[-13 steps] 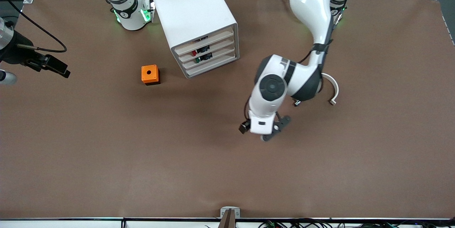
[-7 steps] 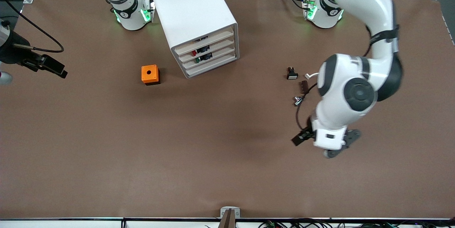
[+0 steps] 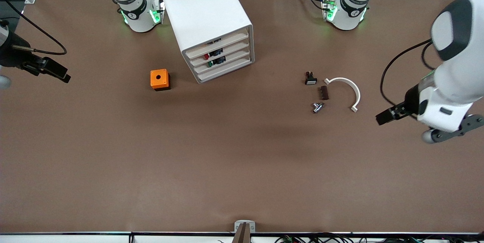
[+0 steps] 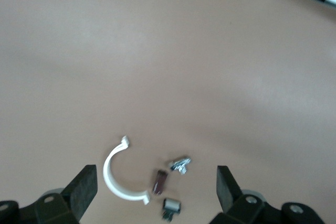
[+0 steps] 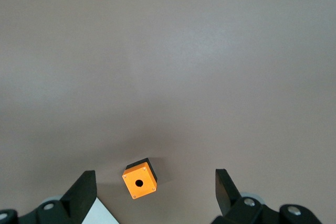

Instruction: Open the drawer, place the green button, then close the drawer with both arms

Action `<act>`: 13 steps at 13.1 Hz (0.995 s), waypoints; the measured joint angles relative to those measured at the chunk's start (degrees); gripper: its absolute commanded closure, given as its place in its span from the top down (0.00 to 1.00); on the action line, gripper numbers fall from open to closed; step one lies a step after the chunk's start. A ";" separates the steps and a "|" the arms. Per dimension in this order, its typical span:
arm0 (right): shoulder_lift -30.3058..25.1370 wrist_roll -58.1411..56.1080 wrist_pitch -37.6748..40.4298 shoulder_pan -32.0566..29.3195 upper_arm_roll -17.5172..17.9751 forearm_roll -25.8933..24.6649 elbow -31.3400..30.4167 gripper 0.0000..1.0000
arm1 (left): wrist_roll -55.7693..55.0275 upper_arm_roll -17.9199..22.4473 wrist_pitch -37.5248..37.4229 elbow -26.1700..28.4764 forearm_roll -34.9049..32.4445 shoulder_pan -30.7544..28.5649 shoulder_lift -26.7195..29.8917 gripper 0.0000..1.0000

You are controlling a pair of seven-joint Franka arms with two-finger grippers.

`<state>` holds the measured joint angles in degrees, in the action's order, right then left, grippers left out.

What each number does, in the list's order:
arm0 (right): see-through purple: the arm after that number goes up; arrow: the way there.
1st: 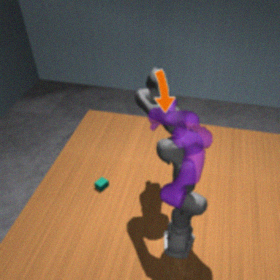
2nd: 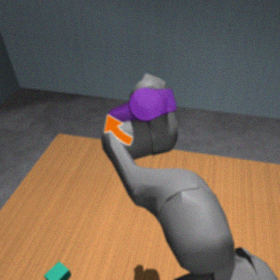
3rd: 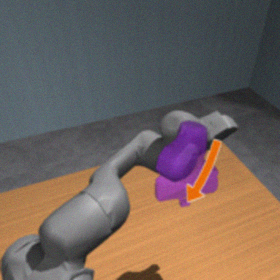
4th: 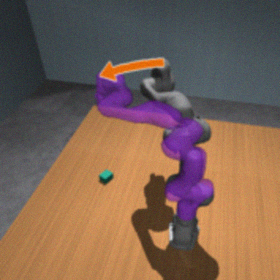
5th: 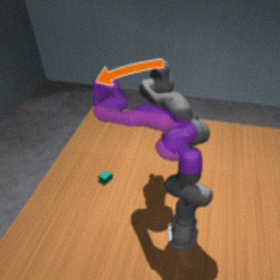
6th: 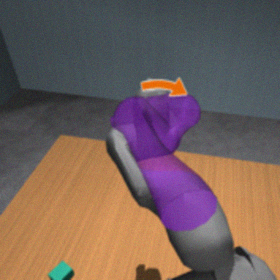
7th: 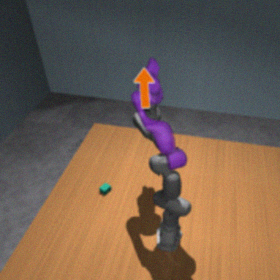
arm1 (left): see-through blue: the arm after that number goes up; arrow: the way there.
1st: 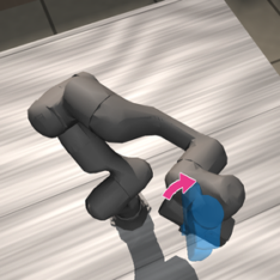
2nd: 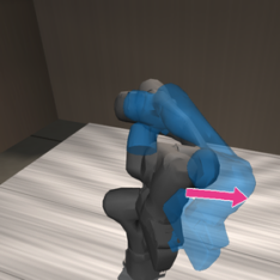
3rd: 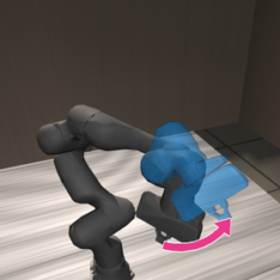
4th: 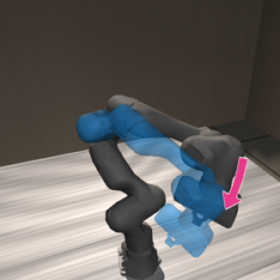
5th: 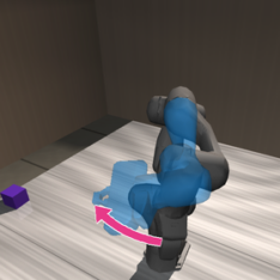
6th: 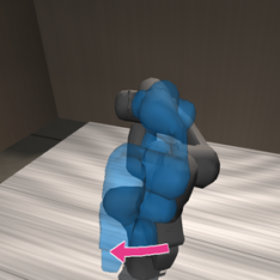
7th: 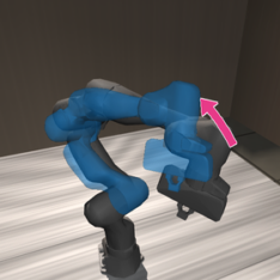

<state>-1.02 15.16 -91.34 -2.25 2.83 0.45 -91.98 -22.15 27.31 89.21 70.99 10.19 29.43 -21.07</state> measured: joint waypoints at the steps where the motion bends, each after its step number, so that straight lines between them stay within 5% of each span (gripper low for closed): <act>1: -0.02 0.00 0.00 -0.03 -0.10 0.00 0.06 1.00 | 0.93 0.00 -1.36 0.06 -0.01 -0.93 1.30 1.00; 13: -0.04 -0.84 0.18 -0.05 -0.28 0.00 0.94 1.00 | 6.63 -1.44 -8.28 6.57 -6.45 -3.78 11.57 1.00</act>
<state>-1.06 14.32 -91.17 -2.30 2.55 0.45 -91.04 -15.53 25.87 80.93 77.56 3.74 25.65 -9.50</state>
